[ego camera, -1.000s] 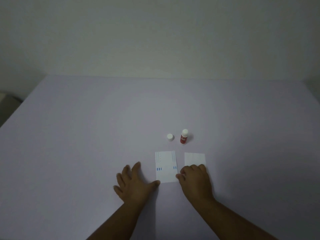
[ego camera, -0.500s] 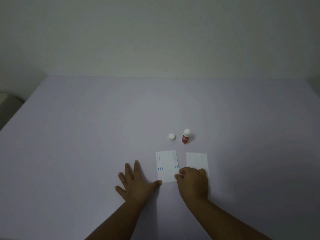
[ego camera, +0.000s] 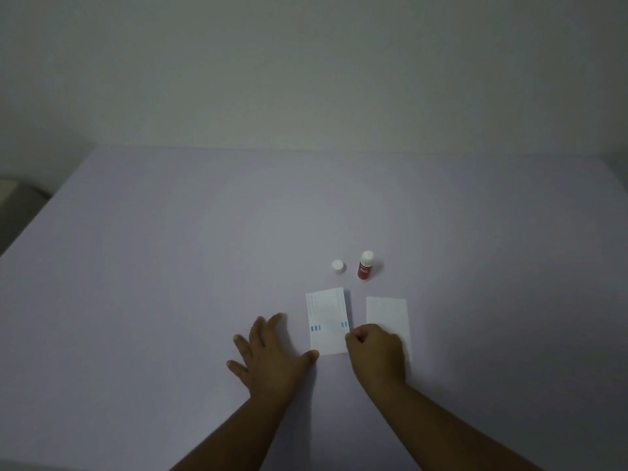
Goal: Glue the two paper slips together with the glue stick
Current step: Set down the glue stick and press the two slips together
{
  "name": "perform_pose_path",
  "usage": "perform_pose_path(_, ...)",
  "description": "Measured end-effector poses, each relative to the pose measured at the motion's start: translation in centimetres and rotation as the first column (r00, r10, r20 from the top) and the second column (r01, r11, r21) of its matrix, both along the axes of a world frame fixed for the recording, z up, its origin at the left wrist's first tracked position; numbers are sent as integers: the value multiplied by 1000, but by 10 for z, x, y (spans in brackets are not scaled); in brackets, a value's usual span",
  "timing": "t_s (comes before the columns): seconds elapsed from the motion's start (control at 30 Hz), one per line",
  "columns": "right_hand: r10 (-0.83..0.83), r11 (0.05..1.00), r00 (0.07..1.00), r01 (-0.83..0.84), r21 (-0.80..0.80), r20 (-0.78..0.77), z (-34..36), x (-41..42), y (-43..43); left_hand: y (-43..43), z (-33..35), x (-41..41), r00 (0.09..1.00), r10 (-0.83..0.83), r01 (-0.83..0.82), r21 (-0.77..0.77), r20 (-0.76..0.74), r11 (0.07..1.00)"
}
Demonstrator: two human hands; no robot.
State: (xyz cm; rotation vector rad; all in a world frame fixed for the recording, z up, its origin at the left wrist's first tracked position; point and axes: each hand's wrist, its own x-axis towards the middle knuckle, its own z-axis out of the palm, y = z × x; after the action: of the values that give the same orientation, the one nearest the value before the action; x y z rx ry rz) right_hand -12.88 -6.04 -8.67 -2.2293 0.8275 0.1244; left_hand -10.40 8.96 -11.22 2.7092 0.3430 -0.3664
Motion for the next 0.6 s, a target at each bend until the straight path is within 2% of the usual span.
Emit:
perform_pose_path(0.07, -29, 995, 999, 27, 92, 16, -1, -1, 0, -3, 4, -4, 988, -59, 59, 9, 141, 998)
perform_pose_path(0.17, -102, 972, 995, 95, 214, 23, -3, -3, -3, -12, 11, -15, 927, -179, 223, -103, 330, 969)
perform_pose_path(0.3, -198, 914, 980, 177, 366, 20, 0, -7, -7, -27, 24, -26, 924, -214, 317, -323, 317, 892)
perform_pose_path(0.43, -298, 803, 955, 246, 543, 8, 8, -10, -10, -39, 32, -28, 918, -261, 366, -383, 300, 848)
perform_pose_path(0.6, -371, 699, 928, 256, 668, 34, 21, -16, -15, -45, 39, -26, 929, -287, 366, -459, 234, 809)
